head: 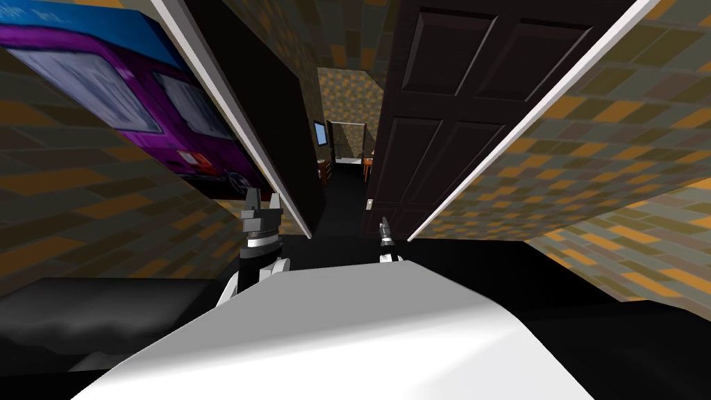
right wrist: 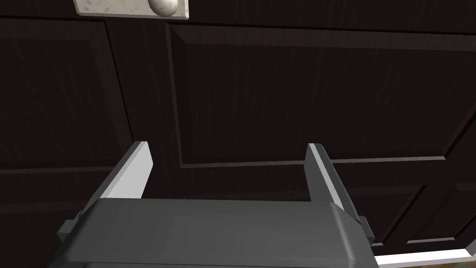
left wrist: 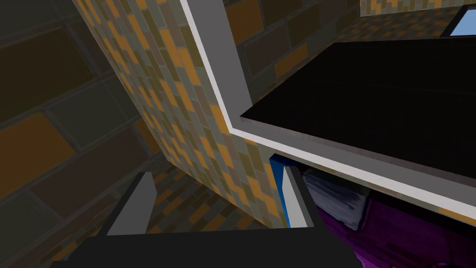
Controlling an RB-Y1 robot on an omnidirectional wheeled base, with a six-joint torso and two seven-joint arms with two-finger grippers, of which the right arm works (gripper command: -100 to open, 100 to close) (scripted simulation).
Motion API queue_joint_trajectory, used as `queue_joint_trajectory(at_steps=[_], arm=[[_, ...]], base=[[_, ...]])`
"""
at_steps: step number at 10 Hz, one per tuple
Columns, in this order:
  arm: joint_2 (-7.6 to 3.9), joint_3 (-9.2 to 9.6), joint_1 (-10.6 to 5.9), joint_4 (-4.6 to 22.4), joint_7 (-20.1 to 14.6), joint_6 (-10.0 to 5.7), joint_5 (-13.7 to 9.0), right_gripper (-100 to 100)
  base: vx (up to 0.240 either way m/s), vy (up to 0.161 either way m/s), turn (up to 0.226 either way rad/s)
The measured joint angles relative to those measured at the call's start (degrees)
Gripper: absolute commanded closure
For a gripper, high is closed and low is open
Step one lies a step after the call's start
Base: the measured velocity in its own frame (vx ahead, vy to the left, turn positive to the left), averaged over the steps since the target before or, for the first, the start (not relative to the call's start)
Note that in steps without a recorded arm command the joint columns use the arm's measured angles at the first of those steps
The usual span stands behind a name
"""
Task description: Push the door open
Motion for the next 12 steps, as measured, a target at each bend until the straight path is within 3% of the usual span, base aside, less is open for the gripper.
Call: queue_joint_trajectory(at_steps=[3,9,12], arm=[[0.41,-0.25,-1.03,3.39,-0.03,-0.75,-0.04,-100],[3.1,-0.79,-3.52,11.23,0.45,-1.67,0.05,-100],[4.09,-0.76,-3.61,12.65,0.62,-1.92,0.16,-100]], base=[[0.108,0.0,0.011],[0.165,-0.027,0.012],[0.095,-0.006,0.007]])
